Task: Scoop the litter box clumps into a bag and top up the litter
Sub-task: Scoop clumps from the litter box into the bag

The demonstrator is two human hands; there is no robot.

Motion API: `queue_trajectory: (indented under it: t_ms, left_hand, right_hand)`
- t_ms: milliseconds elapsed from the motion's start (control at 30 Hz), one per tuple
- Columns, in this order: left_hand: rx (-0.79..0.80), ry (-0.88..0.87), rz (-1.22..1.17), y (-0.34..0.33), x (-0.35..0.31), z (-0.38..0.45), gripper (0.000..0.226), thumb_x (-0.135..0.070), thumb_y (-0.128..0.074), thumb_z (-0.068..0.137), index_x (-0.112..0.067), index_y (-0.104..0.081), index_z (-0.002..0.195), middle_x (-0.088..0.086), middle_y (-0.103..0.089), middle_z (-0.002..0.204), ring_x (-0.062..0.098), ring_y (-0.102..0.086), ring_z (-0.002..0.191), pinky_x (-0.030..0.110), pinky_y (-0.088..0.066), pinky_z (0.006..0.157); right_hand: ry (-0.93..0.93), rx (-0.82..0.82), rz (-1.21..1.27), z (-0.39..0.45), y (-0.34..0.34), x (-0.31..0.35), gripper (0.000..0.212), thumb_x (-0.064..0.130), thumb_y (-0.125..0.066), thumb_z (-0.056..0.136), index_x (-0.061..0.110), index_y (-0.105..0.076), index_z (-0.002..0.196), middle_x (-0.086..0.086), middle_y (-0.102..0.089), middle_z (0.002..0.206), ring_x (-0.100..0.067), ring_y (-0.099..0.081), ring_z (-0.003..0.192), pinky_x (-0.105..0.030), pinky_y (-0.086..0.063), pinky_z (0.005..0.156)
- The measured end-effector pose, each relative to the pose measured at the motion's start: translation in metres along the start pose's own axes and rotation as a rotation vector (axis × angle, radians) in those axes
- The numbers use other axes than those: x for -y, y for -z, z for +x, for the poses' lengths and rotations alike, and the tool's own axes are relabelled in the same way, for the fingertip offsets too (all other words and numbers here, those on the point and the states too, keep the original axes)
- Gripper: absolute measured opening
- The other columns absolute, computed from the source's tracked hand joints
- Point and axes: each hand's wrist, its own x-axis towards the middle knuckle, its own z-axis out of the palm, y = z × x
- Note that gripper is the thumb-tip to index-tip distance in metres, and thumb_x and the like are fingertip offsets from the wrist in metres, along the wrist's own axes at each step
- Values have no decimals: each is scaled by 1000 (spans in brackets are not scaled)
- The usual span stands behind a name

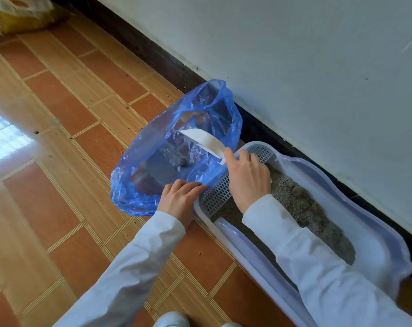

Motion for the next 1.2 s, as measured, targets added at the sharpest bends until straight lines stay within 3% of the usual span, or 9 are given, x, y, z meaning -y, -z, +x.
queue_trajectory:
  t_ms: [233,367,467,600,733,800,900,1033,1200]
  left_hand:
    - [143,26,-19,5,-10,3,43,-20,-37,84,-12,-67,113,8,-68,111,32,-65,95,41,-53,76]
    - [196,-6,-43,1,-14,9,47,-17,-33,86,-4,-59,123,18,-61,121,37,-62,104,45,-52,86]
    - [178,-44,-43,-3,-21,10,46,-13,-33,86,0,-58,123,22,-59,121,41,-60,105,49,-50,88]
    - [174,-68,-20,-9,-29,11,39,4,-58,79,2,-61,118,24,-60,119,45,-59,104,54,-52,85]
    - [180,-101,1,-11,-33,14,43,-13,-36,84,2,-65,112,22,-63,114,45,-60,99,53,-54,82]
    - [184,-84,8,-11,-35,15,36,-7,-43,84,3,-65,111,23,-63,113,45,-60,98,54,-54,80]
    - [179,-52,0,-11,-36,16,38,10,-65,73,4,-65,111,24,-63,114,47,-60,98,56,-53,79]
    - [175,-55,-3,-8,-38,16,39,10,-64,75,3,-64,113,23,-62,116,46,-59,101,56,-52,82]
    - [189,-45,2,-10,-39,15,42,9,-64,73,3,-63,115,23,-61,118,47,-57,103,57,-52,83]
  right_hand:
    - [-413,224,569,-46,12,-61,21,34,-42,97,17,-54,96,-2,-64,82,-25,-61,74,-39,-53,66]
    - [-657,356,755,-96,19,-105,25,32,-45,96,15,-62,88,-7,-66,66,-18,-58,47,-32,-55,51]
    - [-745,452,669,-133,24,-131,27,31,-46,96,14,-63,83,-7,-67,62,-18,-57,44,-29,-53,49]
    - [-830,665,593,-165,21,-150,31,32,-42,98,13,-60,82,-9,-66,67,-17,-55,47,-24,-49,48]
    - [-806,810,457,-180,22,-156,29,28,-39,98,10,-60,90,-8,-67,74,-14,-55,49,-22,-44,48]
    - [-782,863,432,-181,19,-155,27,25,-40,96,9,-61,91,-8,-68,74,-14,-55,47,-21,-44,48]
    - [-797,843,497,-177,7,-146,29,29,-40,95,11,-60,85,-7,-68,70,-17,-56,48,-25,-48,53]
    - [-768,746,568,-168,-13,-135,33,34,-39,96,12,-58,81,-5,-68,67,-18,-58,49,-30,-54,56]
    - [-880,684,917,-153,-34,-122,26,29,-44,95,9,-56,84,-7,-57,62,-16,-45,43,-21,-37,41]
